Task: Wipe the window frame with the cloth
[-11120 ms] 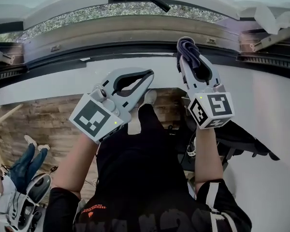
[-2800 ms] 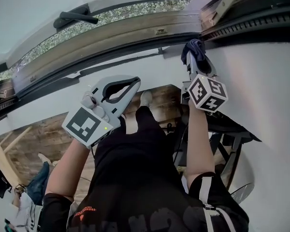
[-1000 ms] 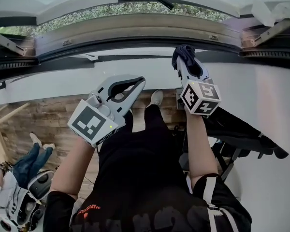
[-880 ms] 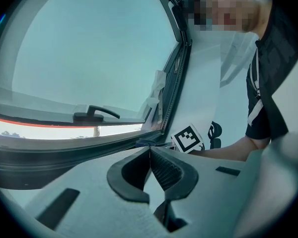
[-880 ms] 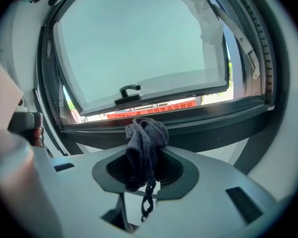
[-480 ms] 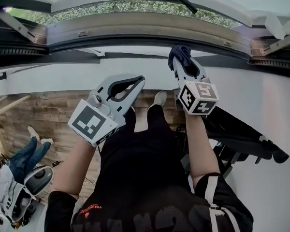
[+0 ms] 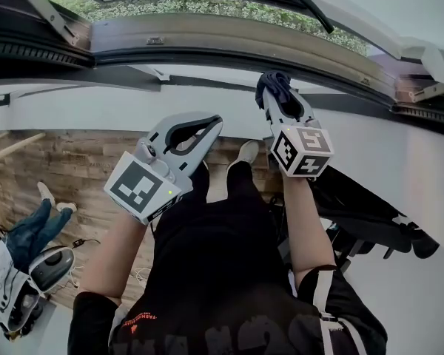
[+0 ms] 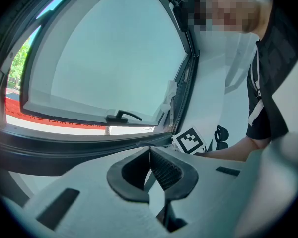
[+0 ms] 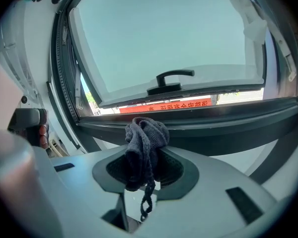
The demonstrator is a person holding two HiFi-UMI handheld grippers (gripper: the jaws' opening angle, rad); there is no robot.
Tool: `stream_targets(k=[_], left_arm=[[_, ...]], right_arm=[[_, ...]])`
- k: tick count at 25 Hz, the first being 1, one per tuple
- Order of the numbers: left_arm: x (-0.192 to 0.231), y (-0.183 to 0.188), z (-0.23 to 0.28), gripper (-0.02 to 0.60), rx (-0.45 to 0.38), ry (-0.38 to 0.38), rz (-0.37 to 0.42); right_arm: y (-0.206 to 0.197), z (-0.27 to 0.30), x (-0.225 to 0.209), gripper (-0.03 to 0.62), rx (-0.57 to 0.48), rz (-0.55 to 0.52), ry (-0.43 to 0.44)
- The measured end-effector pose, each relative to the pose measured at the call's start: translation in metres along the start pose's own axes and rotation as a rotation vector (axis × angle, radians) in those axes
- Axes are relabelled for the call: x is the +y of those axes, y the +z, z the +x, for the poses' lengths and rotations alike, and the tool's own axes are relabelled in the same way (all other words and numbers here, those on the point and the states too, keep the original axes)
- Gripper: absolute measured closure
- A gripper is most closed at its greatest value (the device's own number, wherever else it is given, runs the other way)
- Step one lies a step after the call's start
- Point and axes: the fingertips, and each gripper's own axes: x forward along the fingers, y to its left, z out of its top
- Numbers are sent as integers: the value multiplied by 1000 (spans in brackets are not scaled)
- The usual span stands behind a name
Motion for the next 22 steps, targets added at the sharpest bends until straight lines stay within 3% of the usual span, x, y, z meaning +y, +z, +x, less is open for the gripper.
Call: stream_targets(k=[5,22], left_arm=[[14,-1,-17,561,-24,28,19],[55,-8,-75,561,-73,115,-33]], right_arm=[[-1,12,23,485,12,-21,28],[-1,52,110,485,59,-98,139]])
